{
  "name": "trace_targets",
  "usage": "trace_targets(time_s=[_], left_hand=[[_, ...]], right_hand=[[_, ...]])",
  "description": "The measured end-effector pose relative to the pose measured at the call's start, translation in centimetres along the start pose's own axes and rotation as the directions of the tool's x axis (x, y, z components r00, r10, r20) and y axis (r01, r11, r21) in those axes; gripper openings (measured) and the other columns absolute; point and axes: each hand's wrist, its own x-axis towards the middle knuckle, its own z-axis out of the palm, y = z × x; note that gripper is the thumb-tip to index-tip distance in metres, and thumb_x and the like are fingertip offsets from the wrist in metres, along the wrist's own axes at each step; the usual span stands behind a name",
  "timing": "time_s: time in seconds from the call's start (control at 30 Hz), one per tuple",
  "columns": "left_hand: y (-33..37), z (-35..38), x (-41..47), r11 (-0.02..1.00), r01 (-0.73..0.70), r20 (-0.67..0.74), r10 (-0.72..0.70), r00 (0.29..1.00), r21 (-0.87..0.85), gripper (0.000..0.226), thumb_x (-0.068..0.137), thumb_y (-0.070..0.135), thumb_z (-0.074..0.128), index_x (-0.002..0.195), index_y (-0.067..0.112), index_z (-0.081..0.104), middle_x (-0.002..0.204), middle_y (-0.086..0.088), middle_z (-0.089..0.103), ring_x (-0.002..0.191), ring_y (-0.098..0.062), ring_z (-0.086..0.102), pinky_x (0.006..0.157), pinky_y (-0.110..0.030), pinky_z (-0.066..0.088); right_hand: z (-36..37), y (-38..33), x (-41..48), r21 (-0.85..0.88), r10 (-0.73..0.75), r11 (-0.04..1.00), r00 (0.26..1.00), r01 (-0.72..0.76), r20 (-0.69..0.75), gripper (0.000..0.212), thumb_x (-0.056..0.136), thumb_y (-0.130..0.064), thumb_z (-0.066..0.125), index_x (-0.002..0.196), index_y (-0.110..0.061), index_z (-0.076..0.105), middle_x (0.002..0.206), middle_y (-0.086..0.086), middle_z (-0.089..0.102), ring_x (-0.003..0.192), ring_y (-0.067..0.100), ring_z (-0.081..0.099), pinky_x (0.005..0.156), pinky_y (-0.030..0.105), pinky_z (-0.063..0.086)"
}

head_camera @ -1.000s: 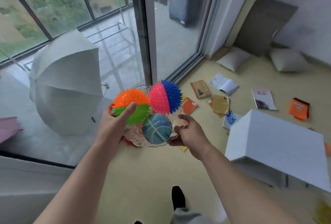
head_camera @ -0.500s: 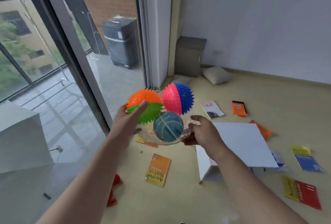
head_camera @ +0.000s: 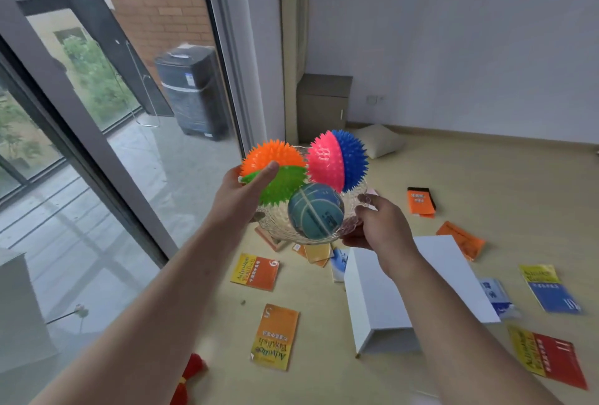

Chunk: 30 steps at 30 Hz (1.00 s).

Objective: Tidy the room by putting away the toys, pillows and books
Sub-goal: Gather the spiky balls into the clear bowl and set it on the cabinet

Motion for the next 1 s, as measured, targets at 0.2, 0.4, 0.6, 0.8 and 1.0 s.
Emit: trace_targets(time_s=[0.2,0.4,0.6,0.8,1.0], left_hand=[[0.6,0.6,5.2,0.999,-0.013,0.020,0.013,1.000,0.034,0.056,0.080,0.058,0.077,0.124,0.027,0.059,0.116,0.001,0.068,0.104,-0.019,0.068,0.086,-0.048,0.060],[2.3,-0.5,11.1,0.998,-0.051,0.122,0.048,0.991,0.024,0.060,0.066,0.069,0.077,0.110,0.032,0.064,0.113,-0.002,0.071,0.102,-0.023,0.071,0.086,-0.050,0.059],[3.0,-2.6,17.8,0.995,-0.099,0.270,0.092,0.959,0.010,0.041,0.080,0.058,0.077,0.102,0.025,0.068,0.098,0.001,0.077,0.085,-0.020,0.074,0.073,-0.038,0.058],[2.4,-1.7,23.5,0.997,-0.080,0.336,0.074,0.939,0.003,0.032,0.085,0.055,0.075,0.098,0.027,0.070,0.097,0.001,0.077,0.084,-0.019,0.070,0.071,-0.035,0.053],[1.7,2.4,30.2,0.998,-0.049,0.333,0.036,0.942,0.031,0.033,0.085,0.055,0.075,0.100,0.027,0.066,0.098,0.001,0.075,0.084,-0.020,0.071,0.071,-0.036,0.054]], right_hand=[[1.6,-1.3,3.6,-0.050,0.026,0.998,1.000,-0.027,-0.011,0.027,0.099,-0.005,0.054,0.120,-0.017,0.067,0.105,0.002,0.066,0.080,0.029,0.075,0.066,0.040,0.065],[5.0,-4.6,6.6,-0.095,-0.019,0.995,0.996,0.011,-0.084,0.029,0.096,-0.007,0.053,0.074,-0.022,0.064,0.085,0.009,0.073,0.084,0.038,0.075,0.077,0.052,0.063],[9.5,-7.1,9.1,-0.079,-0.056,0.996,0.975,0.040,-0.213,0.029,0.098,-0.008,0.055,0.073,-0.018,0.064,0.063,-0.003,0.068,0.068,0.031,0.072,0.074,0.054,0.063],[11.7,-7.4,12.8,-0.113,-0.048,0.993,0.963,0.018,-0.264,0.035,0.099,-0.006,0.053,0.072,-0.027,0.057,0.072,0.000,0.067,0.068,0.029,0.071,0.079,0.055,0.062],[11.6,-7.5,20.4,-0.106,-0.020,0.994,0.959,-0.011,-0.281,0.033,0.101,-0.007,0.052,0.074,-0.025,0.058,0.074,0.001,0.067,0.074,0.031,0.073,0.077,0.050,0.062]])
